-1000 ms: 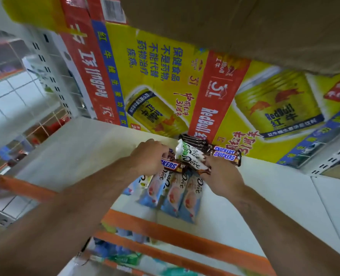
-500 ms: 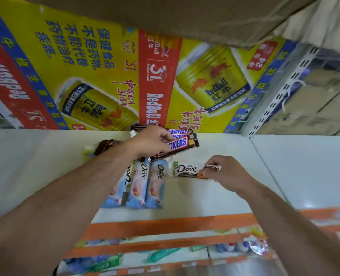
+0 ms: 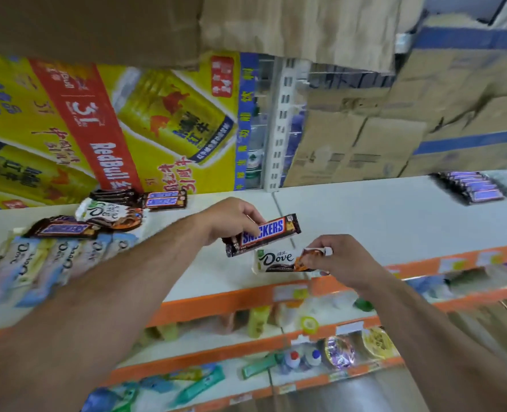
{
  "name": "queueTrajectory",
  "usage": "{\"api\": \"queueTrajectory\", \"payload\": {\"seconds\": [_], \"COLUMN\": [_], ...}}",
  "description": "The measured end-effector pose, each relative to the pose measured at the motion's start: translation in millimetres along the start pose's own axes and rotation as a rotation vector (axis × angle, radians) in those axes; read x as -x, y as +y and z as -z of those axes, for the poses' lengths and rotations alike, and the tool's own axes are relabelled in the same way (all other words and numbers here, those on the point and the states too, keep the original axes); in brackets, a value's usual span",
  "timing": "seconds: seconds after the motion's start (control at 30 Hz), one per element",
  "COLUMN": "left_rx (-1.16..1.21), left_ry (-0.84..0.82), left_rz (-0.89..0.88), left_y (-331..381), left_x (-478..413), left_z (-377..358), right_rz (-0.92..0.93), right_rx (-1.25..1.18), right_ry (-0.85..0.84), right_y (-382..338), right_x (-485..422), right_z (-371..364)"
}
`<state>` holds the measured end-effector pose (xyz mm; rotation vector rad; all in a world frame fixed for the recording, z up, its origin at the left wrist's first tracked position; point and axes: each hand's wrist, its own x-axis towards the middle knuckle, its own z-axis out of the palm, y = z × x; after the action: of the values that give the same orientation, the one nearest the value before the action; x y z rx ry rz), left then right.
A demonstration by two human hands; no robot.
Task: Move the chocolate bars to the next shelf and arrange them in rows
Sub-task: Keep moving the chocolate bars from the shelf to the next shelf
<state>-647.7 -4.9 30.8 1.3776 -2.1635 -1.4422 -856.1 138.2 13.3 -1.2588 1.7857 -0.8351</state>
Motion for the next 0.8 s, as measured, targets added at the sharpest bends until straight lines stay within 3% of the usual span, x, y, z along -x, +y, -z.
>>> {"api": "queueTrajectory", "payload": {"seconds": [0.4, 0.8], "left_rx": [-0.054, -0.086], "left_ry": [-0.193, -0.372], "left_rz": [-0.094, -0.183], "left_y": [136, 235], "left_x": [-80, -226], "left_z": [-149, -265], "right_rz": [-0.059, -0.192], "right_rx": [-0.019, -0.051], "right_ry": [0.214, 0.359], "right_y": [98, 184], "right_x": [50, 13], "right_z": [163, 294]}}
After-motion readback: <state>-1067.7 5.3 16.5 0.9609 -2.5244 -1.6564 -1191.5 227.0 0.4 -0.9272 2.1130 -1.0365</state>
